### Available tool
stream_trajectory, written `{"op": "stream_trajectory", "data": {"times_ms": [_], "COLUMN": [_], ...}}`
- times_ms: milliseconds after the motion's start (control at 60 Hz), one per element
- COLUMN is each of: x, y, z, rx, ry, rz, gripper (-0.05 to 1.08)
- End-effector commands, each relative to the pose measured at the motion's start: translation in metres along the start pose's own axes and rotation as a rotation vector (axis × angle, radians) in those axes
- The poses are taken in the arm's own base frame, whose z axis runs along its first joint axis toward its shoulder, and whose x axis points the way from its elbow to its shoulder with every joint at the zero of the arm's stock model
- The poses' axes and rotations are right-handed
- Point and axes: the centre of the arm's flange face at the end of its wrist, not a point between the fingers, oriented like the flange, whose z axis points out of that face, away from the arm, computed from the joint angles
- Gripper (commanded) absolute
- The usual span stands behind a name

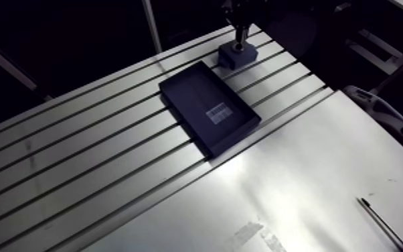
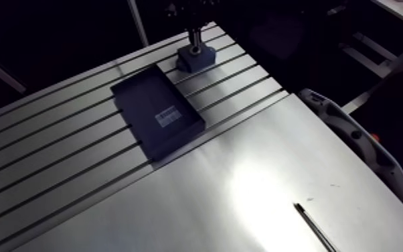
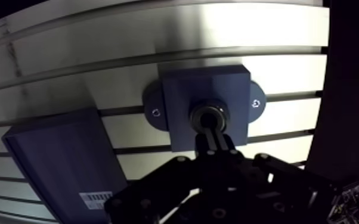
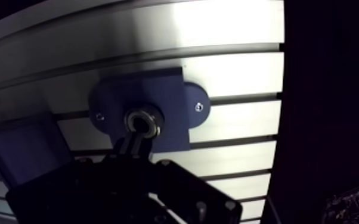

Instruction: Pick up the bearing and press it into the housing until flush.

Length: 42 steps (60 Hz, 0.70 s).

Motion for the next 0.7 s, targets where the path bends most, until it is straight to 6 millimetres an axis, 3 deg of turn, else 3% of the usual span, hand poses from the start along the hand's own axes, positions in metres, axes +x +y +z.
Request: {"op": "stream_trajectory", "data": {"times_ms": [17, 700], "x": [0.0009, 0.0037], "y": [-0.0001, 0.0000], "z": [0.0056, 0.0115], "rx": [0.000, -0.002], "ry": [0.000, 0.003], "rz": [0.000, -0.003], "gripper": [1.08, 1.08]}}
